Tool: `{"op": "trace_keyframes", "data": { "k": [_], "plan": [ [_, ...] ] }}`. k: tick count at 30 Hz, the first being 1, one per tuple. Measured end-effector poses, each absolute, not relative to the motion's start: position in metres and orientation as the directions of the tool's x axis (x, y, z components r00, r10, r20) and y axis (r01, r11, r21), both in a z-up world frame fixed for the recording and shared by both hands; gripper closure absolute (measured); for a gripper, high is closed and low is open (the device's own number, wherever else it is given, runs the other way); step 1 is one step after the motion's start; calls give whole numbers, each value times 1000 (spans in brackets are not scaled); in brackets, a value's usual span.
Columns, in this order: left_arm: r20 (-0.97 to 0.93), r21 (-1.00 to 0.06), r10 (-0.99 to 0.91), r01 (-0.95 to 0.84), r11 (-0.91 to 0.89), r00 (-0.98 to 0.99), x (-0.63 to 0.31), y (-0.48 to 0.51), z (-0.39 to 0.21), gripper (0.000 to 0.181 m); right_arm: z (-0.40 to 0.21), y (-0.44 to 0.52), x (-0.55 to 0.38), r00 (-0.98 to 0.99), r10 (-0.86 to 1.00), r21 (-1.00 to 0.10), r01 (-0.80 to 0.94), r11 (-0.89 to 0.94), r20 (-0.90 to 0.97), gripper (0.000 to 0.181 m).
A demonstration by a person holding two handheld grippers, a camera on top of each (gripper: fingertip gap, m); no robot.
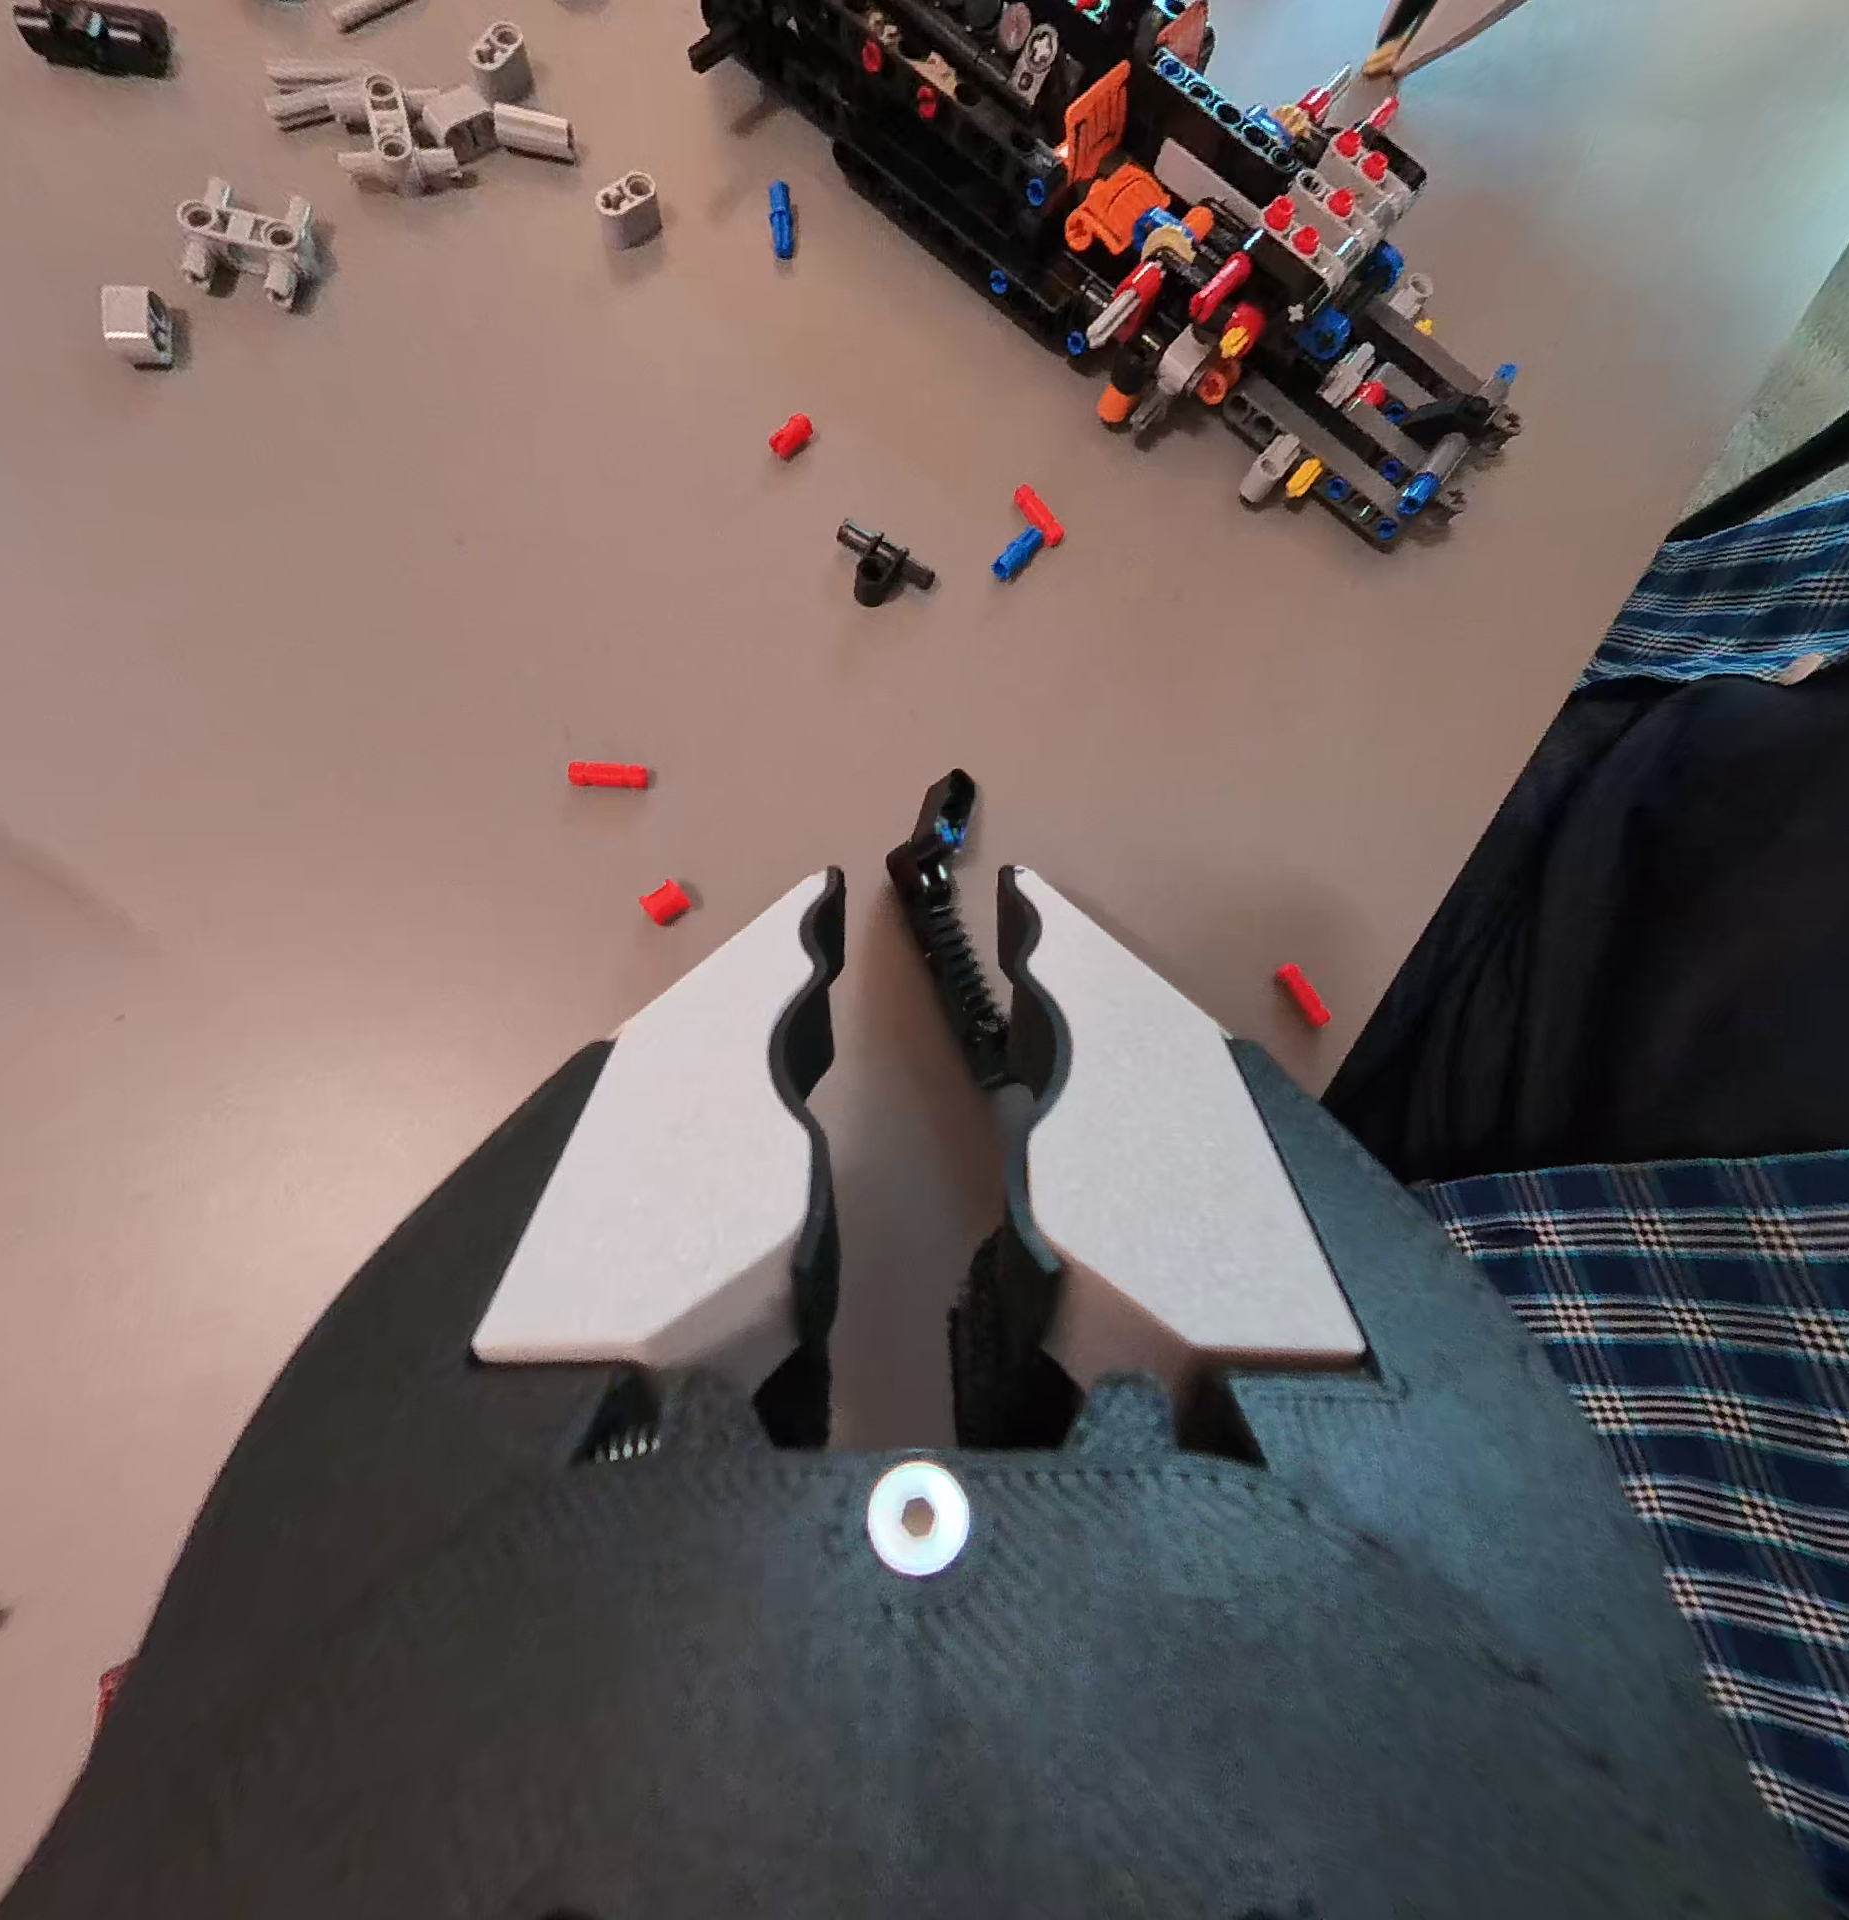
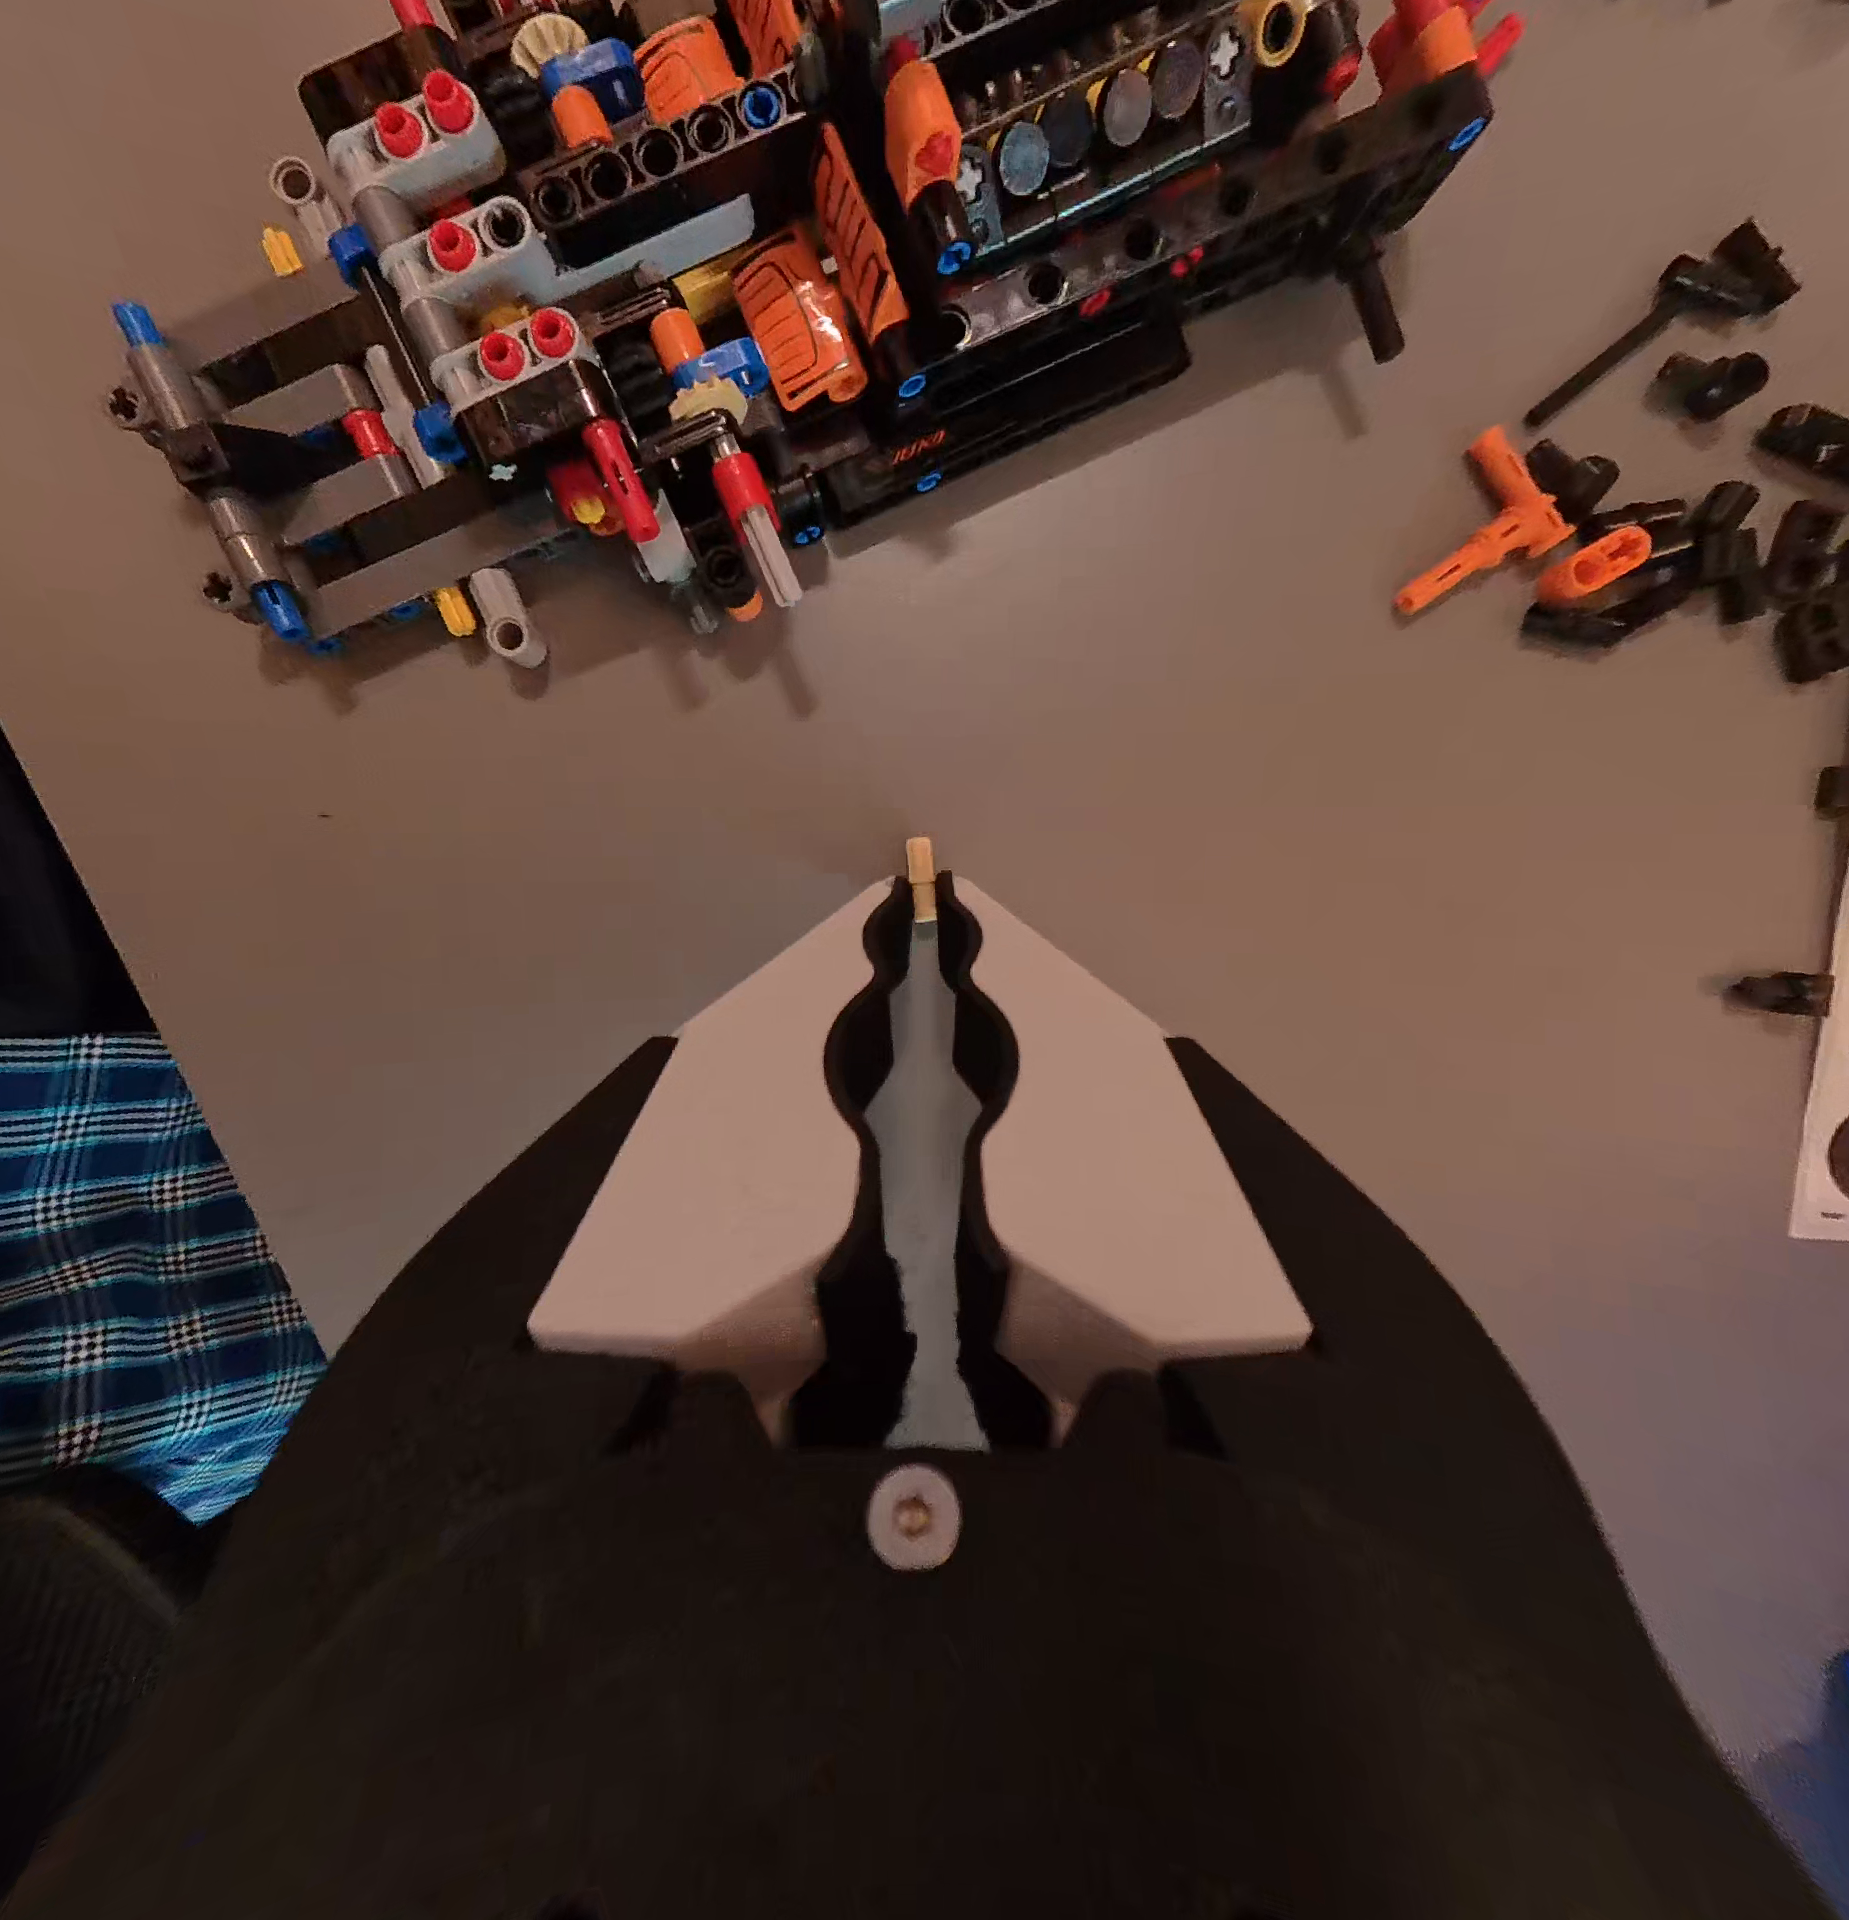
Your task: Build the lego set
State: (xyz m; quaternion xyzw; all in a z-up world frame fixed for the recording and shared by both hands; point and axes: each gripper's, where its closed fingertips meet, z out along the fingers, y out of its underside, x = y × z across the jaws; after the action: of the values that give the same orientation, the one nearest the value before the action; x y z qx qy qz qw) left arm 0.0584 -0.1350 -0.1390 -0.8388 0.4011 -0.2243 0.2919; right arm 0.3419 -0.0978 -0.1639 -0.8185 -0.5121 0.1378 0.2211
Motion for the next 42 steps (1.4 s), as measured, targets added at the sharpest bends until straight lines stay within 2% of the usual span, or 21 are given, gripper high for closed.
{"op": "trace_keyframes", "data": {
  "k": [1, 4, 9, 16, 20, 24, 28, 32, 35, 38, 42],
  "plan": [
    [140, -676, -804, -538, -504, 577, 59, -135, -138, 152, -163, -98, 342, 436, 900, -510, 776, -372, 9, 180],
    [113, -702, -809, -530, -476, 577, 62, -132, -130, 152, -143, -96, 334, 421, 904, -572, 760, -309, 70, 180],
    [96, -741, -824, -513, -433, 558, 76, -130, -111, 152, -84, -105, 286, 300, 917, -663, 746, -56, 261, 180],
    [55, -739, -834, -539, -403, 549, 71, -135, -111, 150, -77, -139, 183, 97, 967, -665, 741, 89, 237, 180],
    [26, -690, -825, -588, -423, 564, 54, -134, -125, 148, -106, -150, 138, 36, 990, -609, 791, 57, 140, 179],
    [79, -672, -841, -595, -442, 536, 56, -136, -140, 146, -130, -147, 111, 72, 997, -572, 819, -50, 17, 179],
    [81, -639, -868, -643, -422, 489, 67, -135, -159, 146, -140, -142, 99, 113, 993, -547, 830, -111, -30, 179],
    [67, -646, -883, -654, -394, 465, 73, -131, -160, 154, -144, -139, 99, 149, 988, -526, 837, -150, -44, 179],
    [50, -657, -888, -655, -374, 457, 77, -130, -161, 169, -148, -139, 98, 177, 982, -521, 833, -186, -68, 180],
    [-22, -668, -884, -665, -334, 466, 77, -128, -160, 172, -151, -136, 97, 213, 973, -524, 821, -225, -84, 180],
    [-240, -636, -850, -737, -227, 469, 73, -123, -158, 173, -149, -133, 93, 232, 968, -539, 806, -245, -93, 180]
  ]
}}
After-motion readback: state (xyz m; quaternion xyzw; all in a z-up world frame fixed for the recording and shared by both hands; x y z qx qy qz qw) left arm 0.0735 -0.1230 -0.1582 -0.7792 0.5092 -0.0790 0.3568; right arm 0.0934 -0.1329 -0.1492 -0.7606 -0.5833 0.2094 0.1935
